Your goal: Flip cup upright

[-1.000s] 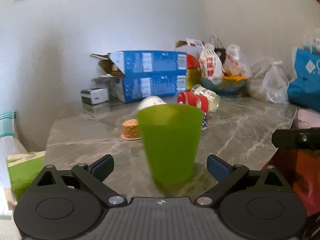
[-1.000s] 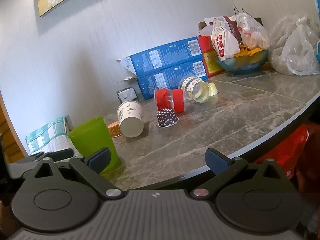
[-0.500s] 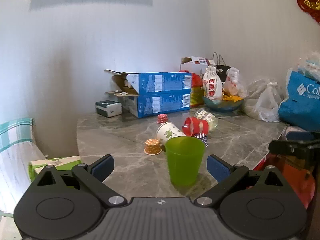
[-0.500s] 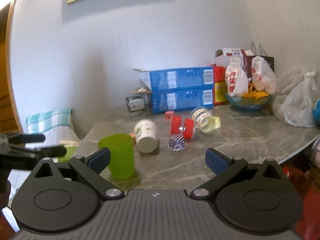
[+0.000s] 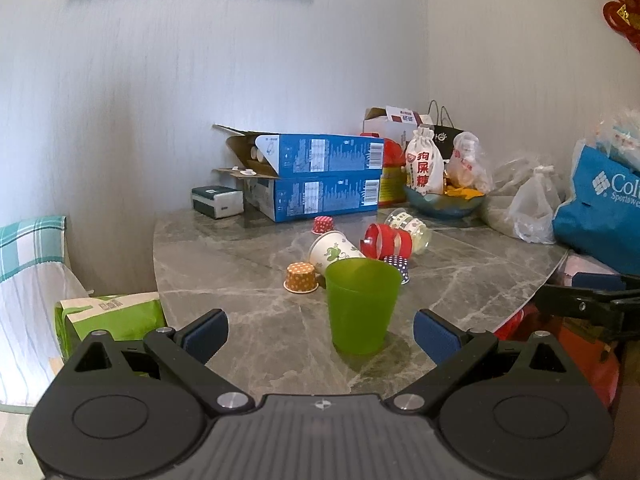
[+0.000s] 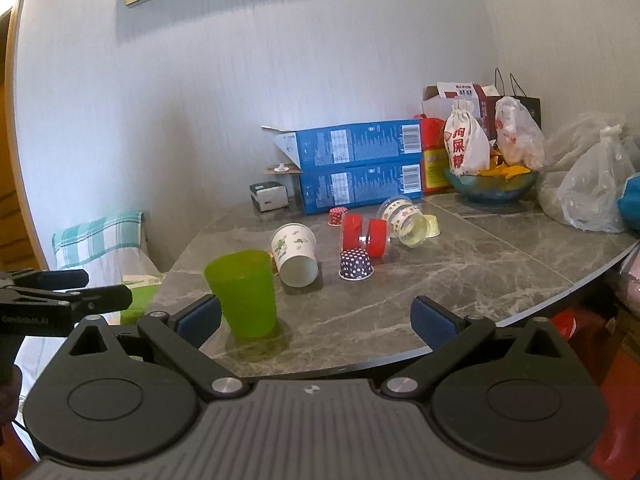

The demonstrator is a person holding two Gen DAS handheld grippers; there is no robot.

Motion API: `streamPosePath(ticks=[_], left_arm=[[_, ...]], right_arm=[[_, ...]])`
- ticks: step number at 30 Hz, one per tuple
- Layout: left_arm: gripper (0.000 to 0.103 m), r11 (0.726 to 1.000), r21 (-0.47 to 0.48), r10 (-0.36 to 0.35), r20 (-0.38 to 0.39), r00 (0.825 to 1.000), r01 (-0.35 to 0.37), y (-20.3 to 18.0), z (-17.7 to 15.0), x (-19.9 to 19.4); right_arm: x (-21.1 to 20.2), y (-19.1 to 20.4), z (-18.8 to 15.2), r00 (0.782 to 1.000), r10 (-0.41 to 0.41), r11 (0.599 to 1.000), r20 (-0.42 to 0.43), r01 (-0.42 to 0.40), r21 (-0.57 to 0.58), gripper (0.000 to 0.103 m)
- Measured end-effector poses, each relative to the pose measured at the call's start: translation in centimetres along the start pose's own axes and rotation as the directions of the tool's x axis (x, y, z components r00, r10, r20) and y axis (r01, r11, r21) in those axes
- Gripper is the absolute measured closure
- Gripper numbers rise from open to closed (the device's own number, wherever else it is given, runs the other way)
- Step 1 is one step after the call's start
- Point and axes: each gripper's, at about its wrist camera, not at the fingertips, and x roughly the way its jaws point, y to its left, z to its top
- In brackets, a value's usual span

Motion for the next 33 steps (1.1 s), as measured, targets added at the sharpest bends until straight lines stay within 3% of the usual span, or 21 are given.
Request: streamPosePath(ticks=[33], left_arm=[[0.003,0.998,-0.023,-0.054,0.051,0.997,0.055,-0.6,0.4,-2.5]], right_arm=[[-1.7,1.8,-0.4,1.000,0.010,0.999,-0.005,-0.010,-0.044,0.001]])
